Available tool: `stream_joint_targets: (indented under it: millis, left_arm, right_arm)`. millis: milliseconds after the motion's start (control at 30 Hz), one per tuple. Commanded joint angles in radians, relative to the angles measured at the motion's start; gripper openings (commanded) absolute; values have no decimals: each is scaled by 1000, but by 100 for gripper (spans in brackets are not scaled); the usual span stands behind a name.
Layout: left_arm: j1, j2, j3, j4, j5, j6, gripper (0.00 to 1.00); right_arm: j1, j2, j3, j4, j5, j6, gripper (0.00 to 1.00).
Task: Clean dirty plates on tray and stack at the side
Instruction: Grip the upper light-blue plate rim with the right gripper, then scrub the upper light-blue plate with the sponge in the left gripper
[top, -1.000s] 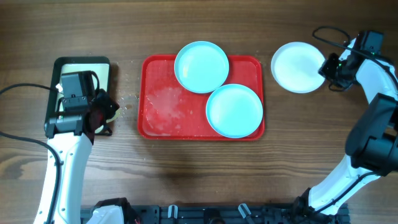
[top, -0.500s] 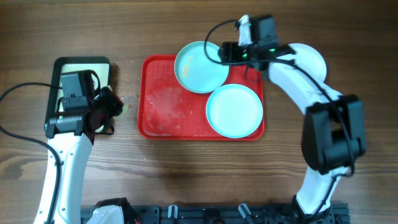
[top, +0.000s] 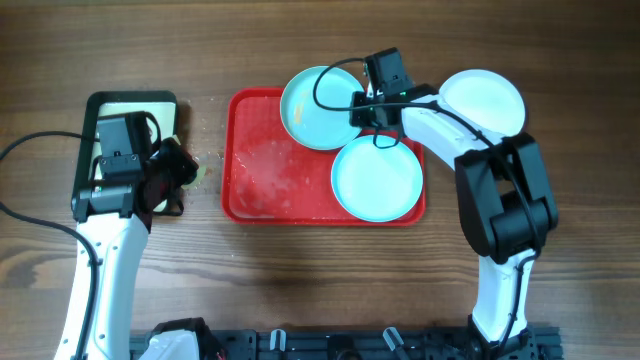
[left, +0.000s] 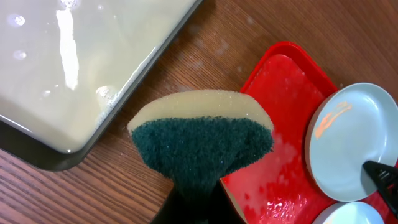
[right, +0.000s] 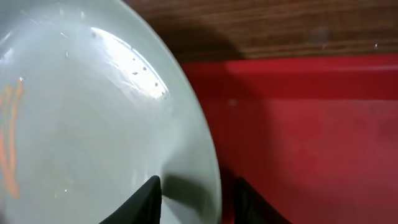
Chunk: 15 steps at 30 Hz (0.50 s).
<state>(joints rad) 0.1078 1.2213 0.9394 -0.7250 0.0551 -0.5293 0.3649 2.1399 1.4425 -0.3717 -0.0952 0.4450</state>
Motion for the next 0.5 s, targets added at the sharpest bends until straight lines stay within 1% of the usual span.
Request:
stream_joint_targets:
  millis: [0, 67, 100, 167, 233, 300, 333, 367, 433, 467]
  left_arm:
    - [6, 5, -11, 4, 16, 1, 4]
    - [6, 5, -11, 4, 16, 1, 4]
    - [6, 5, -11, 4, 16, 1, 4]
    - [5, 5, -11, 10, 19, 1, 4]
    - [5, 6, -11, 24, 74, 2, 4]
    - [-5, 6, -11, 37, 118, 14, 4]
    - [-25, 8, -11, 54, 158, 66, 4]
    - [-48, 12, -11, 63, 170, 89, 4]
    - [-108, 39, -11, 72, 169, 97, 4]
    - [-153, 86, -11, 92, 169, 96, 4]
  right_arm:
    - [3, 32, 2, -3, 21, 0, 22]
    - [3, 32, 2, 5, -11, -2, 9]
    - [3, 32, 3, 13, -38, -5, 4]
    - [14, 32, 3, 44, -164, -85, 4]
    - [43, 32, 3, 42, -224, -106, 4]
    - [76, 32, 3, 18, -223, -106, 4]
    - [100, 32, 3, 12, -220, -105, 4]
    - [111, 32, 3, 11, -220, -106, 4]
    - [147, 32, 3, -17, -220, -101, 4]
    - [163, 32, 3, -45, -220, -76, 4]
